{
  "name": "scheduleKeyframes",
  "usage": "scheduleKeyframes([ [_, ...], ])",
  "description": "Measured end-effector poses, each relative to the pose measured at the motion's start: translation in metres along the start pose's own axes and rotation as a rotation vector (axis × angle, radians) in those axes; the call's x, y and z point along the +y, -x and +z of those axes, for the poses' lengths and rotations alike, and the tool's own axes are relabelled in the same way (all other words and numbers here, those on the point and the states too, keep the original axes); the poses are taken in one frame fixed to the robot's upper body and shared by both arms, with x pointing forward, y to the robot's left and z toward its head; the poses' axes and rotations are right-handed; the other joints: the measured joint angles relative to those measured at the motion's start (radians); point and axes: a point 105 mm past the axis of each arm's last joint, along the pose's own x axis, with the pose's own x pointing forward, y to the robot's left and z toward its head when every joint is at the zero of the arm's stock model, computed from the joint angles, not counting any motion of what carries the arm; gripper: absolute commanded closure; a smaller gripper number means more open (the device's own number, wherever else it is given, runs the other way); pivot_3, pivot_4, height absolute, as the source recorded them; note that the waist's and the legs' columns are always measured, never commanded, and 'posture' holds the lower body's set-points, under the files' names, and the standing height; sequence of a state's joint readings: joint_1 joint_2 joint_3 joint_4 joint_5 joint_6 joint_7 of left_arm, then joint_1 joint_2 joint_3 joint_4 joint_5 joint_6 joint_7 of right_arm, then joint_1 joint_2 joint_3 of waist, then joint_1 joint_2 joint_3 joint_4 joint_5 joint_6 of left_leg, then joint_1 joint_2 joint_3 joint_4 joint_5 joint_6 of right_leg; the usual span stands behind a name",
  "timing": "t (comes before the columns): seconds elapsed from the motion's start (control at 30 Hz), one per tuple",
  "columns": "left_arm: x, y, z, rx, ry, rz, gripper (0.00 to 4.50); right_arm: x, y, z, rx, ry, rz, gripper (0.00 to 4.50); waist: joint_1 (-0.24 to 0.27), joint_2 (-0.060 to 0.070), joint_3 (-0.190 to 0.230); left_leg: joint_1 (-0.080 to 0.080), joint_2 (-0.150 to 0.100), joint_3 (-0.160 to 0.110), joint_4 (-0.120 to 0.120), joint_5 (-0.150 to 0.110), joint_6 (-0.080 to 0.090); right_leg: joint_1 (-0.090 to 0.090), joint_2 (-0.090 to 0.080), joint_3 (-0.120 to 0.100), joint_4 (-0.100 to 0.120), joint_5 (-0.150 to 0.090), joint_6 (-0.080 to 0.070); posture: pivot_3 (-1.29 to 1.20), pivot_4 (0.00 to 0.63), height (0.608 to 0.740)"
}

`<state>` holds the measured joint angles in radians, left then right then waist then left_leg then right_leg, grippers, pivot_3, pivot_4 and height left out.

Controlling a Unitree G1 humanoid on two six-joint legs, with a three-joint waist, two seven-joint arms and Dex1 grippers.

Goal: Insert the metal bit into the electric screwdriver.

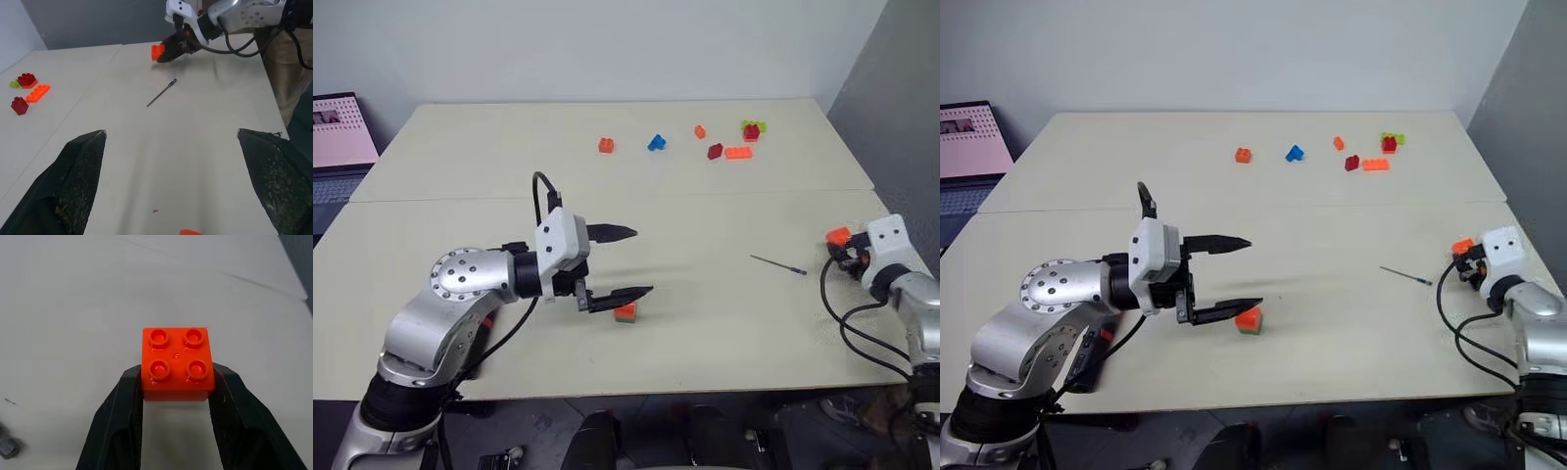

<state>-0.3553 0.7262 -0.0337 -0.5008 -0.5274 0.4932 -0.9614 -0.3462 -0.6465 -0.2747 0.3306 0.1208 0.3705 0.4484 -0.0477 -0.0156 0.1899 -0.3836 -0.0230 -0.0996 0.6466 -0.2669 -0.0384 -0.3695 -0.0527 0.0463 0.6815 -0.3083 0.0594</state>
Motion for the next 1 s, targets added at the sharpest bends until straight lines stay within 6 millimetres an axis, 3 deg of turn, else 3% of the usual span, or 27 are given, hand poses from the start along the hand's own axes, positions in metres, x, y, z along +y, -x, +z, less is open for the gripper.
scheduleKeyframes([
  [0.03,0.0,0.0,0.0,0.001,0.0,0.0,0.0,-0.001,-0.001,-0.001,0.006,-0.008,-0.006,2.69,0.0,0.0,0.0,0.0,0.0,0.0,0.0,0.0,0.0,0.0,0.0,0.0,0.0,0.0,0.0,0.0,0.15,0.74],
  [0.07,0.0,0.0,-0.001,0.004,-0.001,0.002,0.0,-0.003,-0.003,-0.003,0.013,-0.025,-0.016,2.3,0.001,0.0,0.0,0.0,0.0,0.0,0.0,0.0,0.0,0.0,0.0,0.0,0.0,0.0,0.0,0.0,0.15,0.74],
  [0.13,0.001,0.001,-0.001,0.01,-0.004,0.005,0.0,-0.005,-0.003,-0.003,0.012,-0.054,-0.024,2.06,0.001,0.0,0.0,0.0,0.0,0.0,0.0,0.0,0.0,0.0,0.0,0.0,-0.001,0.0,0.0,0.0,0.15,0.74],
  [0.4,-0.002,0.005,-0.013,0.051,0.02,0.017,0.0,-0.004,-0.001,0.002,-0.02,-0.089,-0.016,0.16,0.001,0.0,0.0,0.0,0.0,0.0,0.0,0.0,0.0,0.0,0.0,0.0,-0.001,0.0,0.0,0.0,0.15,0.74],
  [0.57,0.0,0.009,-0.016,0.078,0.014,0.034,0.0,-0.02,0.009,0.017,-0.07,-0.057,-0.054,0.04,0.003,0.0,0.0,0.0,0.0,0.0,0.0,0.0,0.0,0.0,0.0,0.0,-0.001,0.0,0.0,0.0,0.15,0.74],
  [0.73,0.005,0.023,-0.021,0.131,0.011,0.077,0.0,-0.021,0.024,0.03,-0.106,0.043,-0.007,0.04,0.002,0.0,0.0,0.0,0.0,0.0,-0.001,0.0,0.0,0.0,0.0,0.0,-0.001,0.0,0.0,0.0,0.15,0.74],
  [0.83,0.006,0.038,-0.025,0.189,0.016,0.096,0.0,0.001,0.032,0.052,-0.173,0.13,0.122,0.04,-0.005,0.0,0.0,0.0,0.001,-0.002,-0.001,0.0,0.0,0.0,0.0,0.001,-0.001,0.0,0.0,0.0,0.15,0.74],
  [0.9,0.002,0.056,-0.036,0.276,0.042,0.097,0.0,0.043,0.043,0.07,-0.229,0.24,0.336,0.04,-0.01,0.001,0.0,0.0,0.002,-0.003,-0.002,0.0,0.0,-0.001,0.001,0.0,-0.001,0.0,0.0,0.0,0.15,0.74],
  [1.0,0.0,0.074,-0.042,0.35,0.058,0.098,0.0,0.103,0.063,0.08,-0.265,0.356,0.646,0.04,-0.006,0.001,0.0,0.0,0.002,-0.005,-0.001,0.0,0.0,0.0,0.001,-0.002,-0.001,0.0,0.0,0.0,0.15,0.74],
])
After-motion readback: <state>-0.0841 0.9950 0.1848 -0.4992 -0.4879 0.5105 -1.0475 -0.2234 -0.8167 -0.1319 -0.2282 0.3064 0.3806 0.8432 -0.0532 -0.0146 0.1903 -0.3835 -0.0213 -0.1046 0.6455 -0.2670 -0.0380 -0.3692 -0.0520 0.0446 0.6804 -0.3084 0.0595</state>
